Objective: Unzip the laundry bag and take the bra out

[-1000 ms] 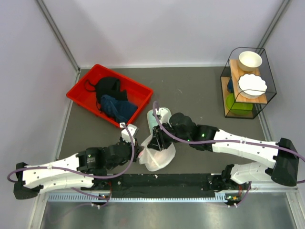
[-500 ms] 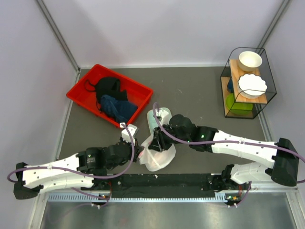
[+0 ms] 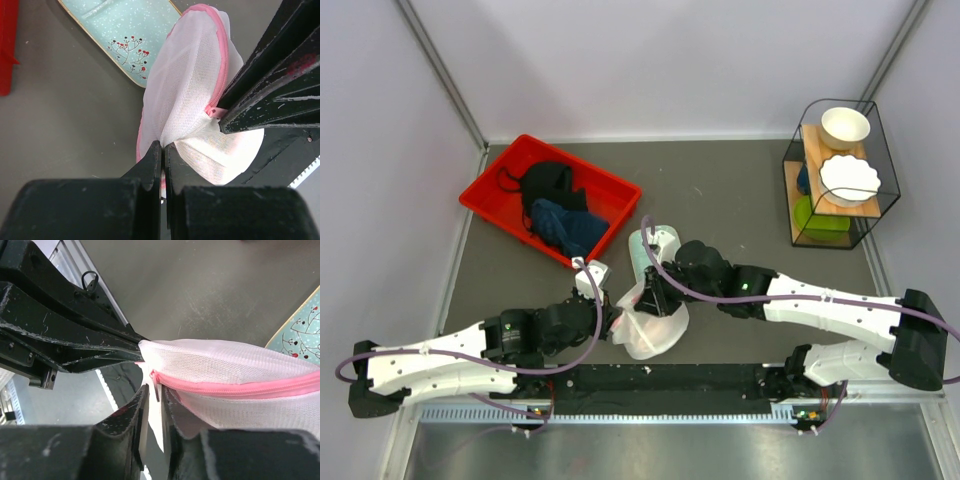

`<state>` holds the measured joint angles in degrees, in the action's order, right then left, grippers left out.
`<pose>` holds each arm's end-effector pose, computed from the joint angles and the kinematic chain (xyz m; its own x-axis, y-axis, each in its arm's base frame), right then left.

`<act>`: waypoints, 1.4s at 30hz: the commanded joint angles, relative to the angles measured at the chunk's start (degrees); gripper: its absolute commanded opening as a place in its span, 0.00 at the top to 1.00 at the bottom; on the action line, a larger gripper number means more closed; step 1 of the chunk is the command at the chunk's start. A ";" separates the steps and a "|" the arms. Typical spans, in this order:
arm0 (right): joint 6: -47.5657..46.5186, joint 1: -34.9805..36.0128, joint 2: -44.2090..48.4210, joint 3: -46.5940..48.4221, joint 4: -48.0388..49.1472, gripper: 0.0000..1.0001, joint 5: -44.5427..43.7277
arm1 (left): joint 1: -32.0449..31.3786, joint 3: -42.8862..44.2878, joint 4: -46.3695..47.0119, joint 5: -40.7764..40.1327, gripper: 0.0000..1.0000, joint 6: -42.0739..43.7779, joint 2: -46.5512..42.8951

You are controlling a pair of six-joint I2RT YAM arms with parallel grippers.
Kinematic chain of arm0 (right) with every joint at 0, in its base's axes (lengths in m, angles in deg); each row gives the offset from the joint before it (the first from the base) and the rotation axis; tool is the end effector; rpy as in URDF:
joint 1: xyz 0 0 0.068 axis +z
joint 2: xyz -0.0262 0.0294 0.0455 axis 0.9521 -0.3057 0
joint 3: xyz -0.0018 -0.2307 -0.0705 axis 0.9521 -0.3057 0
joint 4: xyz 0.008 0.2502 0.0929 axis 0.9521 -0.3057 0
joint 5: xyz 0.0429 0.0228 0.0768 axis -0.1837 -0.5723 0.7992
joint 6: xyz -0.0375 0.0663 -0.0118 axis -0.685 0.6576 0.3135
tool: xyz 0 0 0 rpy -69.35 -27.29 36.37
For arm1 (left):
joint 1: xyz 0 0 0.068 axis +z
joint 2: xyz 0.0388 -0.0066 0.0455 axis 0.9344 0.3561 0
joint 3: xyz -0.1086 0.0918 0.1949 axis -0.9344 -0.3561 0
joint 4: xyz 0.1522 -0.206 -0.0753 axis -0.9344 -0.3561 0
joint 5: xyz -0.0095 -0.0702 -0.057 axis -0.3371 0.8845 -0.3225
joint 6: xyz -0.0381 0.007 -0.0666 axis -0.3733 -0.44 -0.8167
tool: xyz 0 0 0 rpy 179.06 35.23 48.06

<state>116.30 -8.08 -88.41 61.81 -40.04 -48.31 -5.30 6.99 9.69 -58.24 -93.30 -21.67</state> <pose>0.1293 0.2935 0.2383 -0.6652 -0.2397 -0.7072 -0.7157 0.4747 0.5123 0.0822 -0.1804 0.2294 -0.5558 0.0616 -0.8290 0.5187 0.8050 -0.2880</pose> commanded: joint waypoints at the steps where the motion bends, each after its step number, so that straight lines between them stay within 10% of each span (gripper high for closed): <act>1: 0.28 0.57 1.22 0.51 1.95 0.90 -1.73 | -0.19 1.86 3.91 0.28 1.00 0.35 -0.35; 29: -9.21 -13.93 15.72 -1.87 -9.04 1.00 -1.04 | -0.19 4.93 1.54 -0.43 0.98 4.30 -3.88; 32: -8.34 -13.93 17.21 -1.96 -8.68 1.00 0.28 | -0.19 7.47 1.54 0.01 0.62 5.61 0.78; 33: -7.81 -13.93 17.48 -1.96 -8.59 1.00 0.98 | -0.10 8.36 1.63 0.02 0.27 6.06 1.75; 34: -7.54 -13.84 17.83 -1.96 -8.59 1.00 1.42 | -0.18 9.23 1.63 0.02 0.18 6.50 3.24; 42: -5.61 -11.65 18.97 -1.87 -9.73 1.00 -0.07 | -0.10 18.63 7.26 2.91 0.03 12.12 9.21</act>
<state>109.18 -21.00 -70.47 59.23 -50.51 -48.59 -5.30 18.92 10.22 -57.37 -84.47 -15.92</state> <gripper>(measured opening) 0.006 0.972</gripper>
